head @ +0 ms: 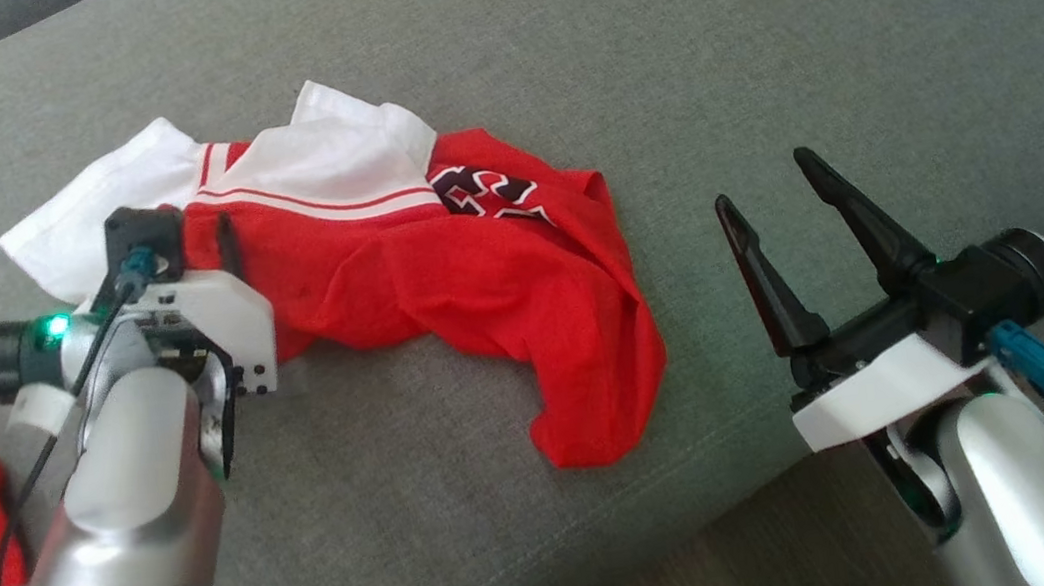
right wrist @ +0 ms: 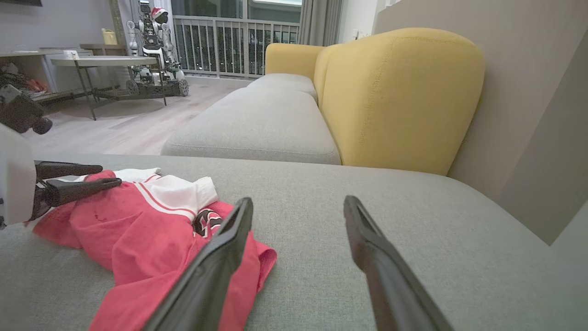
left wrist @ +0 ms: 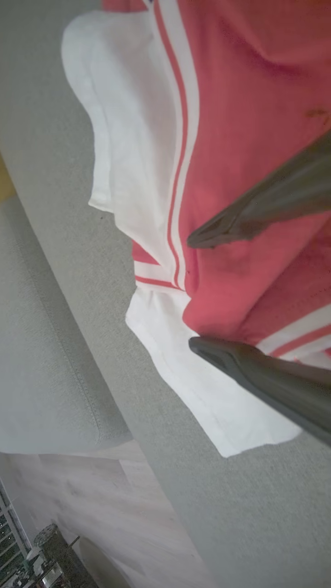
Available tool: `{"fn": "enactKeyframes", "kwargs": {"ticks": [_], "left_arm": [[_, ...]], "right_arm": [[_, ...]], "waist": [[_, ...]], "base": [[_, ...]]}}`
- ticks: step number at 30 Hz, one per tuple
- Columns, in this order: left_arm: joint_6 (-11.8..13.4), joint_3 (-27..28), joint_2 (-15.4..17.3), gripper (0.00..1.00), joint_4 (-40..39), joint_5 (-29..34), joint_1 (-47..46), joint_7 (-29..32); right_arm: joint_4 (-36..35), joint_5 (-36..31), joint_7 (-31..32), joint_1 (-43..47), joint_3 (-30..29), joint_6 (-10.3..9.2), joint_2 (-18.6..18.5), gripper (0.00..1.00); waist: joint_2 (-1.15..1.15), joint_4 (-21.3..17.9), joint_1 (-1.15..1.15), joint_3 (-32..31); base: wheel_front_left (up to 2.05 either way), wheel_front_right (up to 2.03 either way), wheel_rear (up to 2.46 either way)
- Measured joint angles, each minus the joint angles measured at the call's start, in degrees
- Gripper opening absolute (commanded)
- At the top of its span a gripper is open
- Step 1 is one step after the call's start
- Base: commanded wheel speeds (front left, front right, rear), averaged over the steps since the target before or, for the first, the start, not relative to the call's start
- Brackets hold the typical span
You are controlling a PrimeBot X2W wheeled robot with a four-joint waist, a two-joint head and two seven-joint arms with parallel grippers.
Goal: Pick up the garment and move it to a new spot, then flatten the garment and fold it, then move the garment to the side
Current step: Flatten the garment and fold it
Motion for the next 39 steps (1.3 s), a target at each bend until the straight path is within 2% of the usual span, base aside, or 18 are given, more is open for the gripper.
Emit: {"fn": "enactKeyframes", "kwargs": {"ticks": [1, 2, 3, 9, 15, 19, 24, 28, 31, 34, 39], "left_arm": [[-0.5, -0.4, 0.1, 1.00, 1.0, 0.3, -0.5, 0.3], [-1.4, -1.2, 0.0, 0.45, 2.9, 0.4, -1.5, 0.8], [-1.8, -1.3, 0.0, 0.00, 3.8, 0.4, -1.8, 1.1], [-2.3, -1.7, -0.6, 0.00, 7.2, 0.2, -2.8, 0.7], [-2.0, 0.0, -2.5, 0.00, 5.5, -2.6, -4.9, -8.2], [-0.2, 3.2, -4.8, 0.00, -0.9, -5.6, -7.4, -10.3], [1.3, 7.0, -5.7, 0.00, -15.3, -6.3, -6.5, -10.6], [0.4, 7.9, -5.4, 0.00, -21.8, -6.3, 3.8, -10.7], [-1.0, 7.4, -4.6, 0.00, -23.8, -6.4, 15.3, -10.7], [-1.2, 6.7, -3.2, 0.00, -24.4, -6.5, 24.8, -10.7], [-1.1, 6.1, -1.5, 0.00, -24.7, -6.4, 32.2, -10.7]], "right_arm": [[0.1, 0.0, -0.2, 0.0, 0.0, 0.00, 0.0, 1.00], [0.5, 0.0, -0.3, -0.2, -0.1, 0.00, 0.0, 1.00], [0.7, 0.1, -0.5, -0.3, -0.1, 0.00, 0.0, 1.00], [1.3, 0.4, -0.8, -1.3, -0.2, 0.00, 0.0, 1.00], [2.1, 0.4, -1.3, -1.6, -0.3, 0.00, 0.0, 1.00], [2.7, 0.4, -1.5, -2.3, -0.1, 0.00, 0.0, 1.00], [3.3, 0.4, -1.8, -2.3, -0.6, 0.00, 0.0, 1.00], [3.9, 0.4, -2.0, -2.1, -1.0, 0.00, 0.0, 1.00], [4.4, 0.4, -2.0, -1.9, -1.5, 0.00, 0.0, 1.00], [4.7, 0.0, -2.0, -1.5, -1.9, 0.00, 0.0, 1.00], [5.8, -0.1, -1.7, 0.3, -1.3, 0.00, 0.0, 1.00]], "waist": [[0.00, -0.1, 0.00, 0.2], [0.00, -0.3, 0.00, 0.4], [0.00, -0.3, 0.00, 0.4], [0.00, 0.4, 0.00, 0.3], [0.00, 1.3, 0.00, -0.8], [0.00, 1.4, 0.00, -2.0], [0.00, 2.5, 0.00, -3.3], [0.00, 4.7, 0.00, -4.5], [0.00, 6.9, 0.00, -5.6], [0.00, 9.3, 0.00, -6.8], [0.00, 13.3, 0.00, -8.8]], "base": [[0.00, 0.00, 0.00], [0.00, 0.00, 0.00], [0.00, 0.00, 0.00], [0.00, 0.00, 0.00], [0.00, 0.00, 0.00], [0.00, 0.00, 0.00], [0.00, 0.00, 0.00], [0.00, 0.00, 0.00], [0.00, 0.00, 0.00], [0.00, 0.00, 0.00], [0.00, 0.00, 0.00]]}}
